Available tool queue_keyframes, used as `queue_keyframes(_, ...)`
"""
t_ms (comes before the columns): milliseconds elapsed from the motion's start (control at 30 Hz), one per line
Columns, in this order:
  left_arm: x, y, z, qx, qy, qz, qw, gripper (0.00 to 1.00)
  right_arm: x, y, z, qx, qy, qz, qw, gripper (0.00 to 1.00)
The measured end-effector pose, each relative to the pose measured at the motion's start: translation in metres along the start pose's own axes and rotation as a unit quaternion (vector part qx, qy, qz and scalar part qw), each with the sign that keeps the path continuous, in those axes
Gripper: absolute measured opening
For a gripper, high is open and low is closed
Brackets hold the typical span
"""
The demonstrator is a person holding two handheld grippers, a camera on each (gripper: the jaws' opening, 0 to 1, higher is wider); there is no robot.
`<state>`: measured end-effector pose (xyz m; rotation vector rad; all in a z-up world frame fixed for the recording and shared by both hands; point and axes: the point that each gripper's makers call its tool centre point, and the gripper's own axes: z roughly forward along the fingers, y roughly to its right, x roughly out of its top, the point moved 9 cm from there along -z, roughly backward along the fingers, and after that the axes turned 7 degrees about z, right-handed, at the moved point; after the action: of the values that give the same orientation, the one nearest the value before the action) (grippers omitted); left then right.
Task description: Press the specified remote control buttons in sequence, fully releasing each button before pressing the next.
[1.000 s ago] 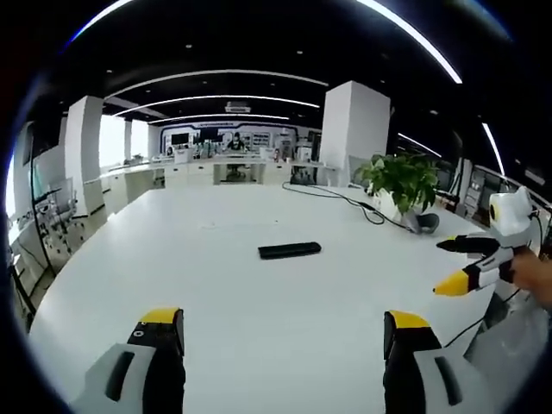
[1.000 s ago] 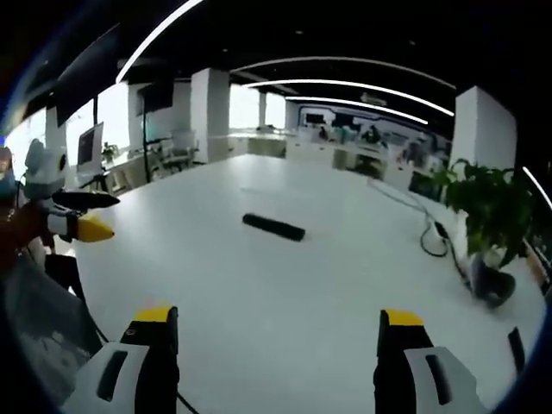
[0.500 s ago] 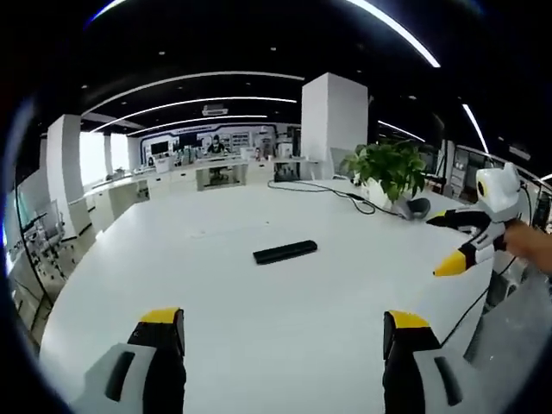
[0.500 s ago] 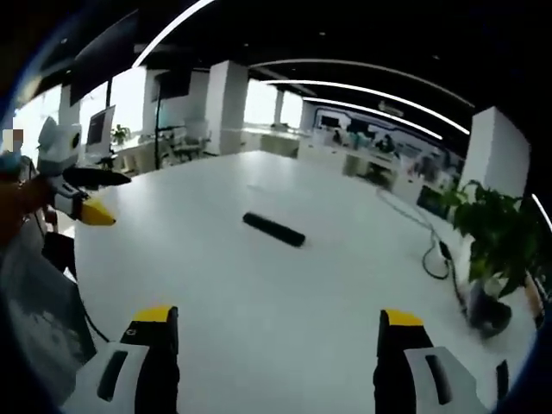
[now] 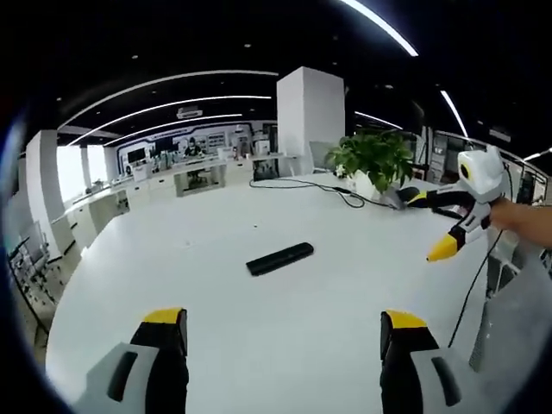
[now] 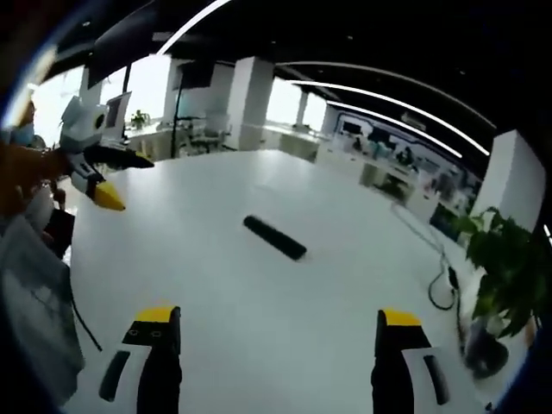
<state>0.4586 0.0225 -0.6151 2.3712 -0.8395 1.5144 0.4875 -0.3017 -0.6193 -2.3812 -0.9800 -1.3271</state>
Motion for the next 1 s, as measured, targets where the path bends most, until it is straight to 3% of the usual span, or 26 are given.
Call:
queue_keyframes(367, 0.000, -0.009, 0.028, -0.044, -0.013, 0.030, 0.9985, 0.95, 0.007, 0.004, 0.024, 0.032, -0.015, -0.059, 0.9976, 0.93)
queue_keyframes(1000, -0.004, -0.035, 0.079, -0.075, -0.041, 0.060, 0.9945, 0.92, 0.013, 0.028, 0.079, 0.061, -0.047, -0.096, 0.9924, 0.92)
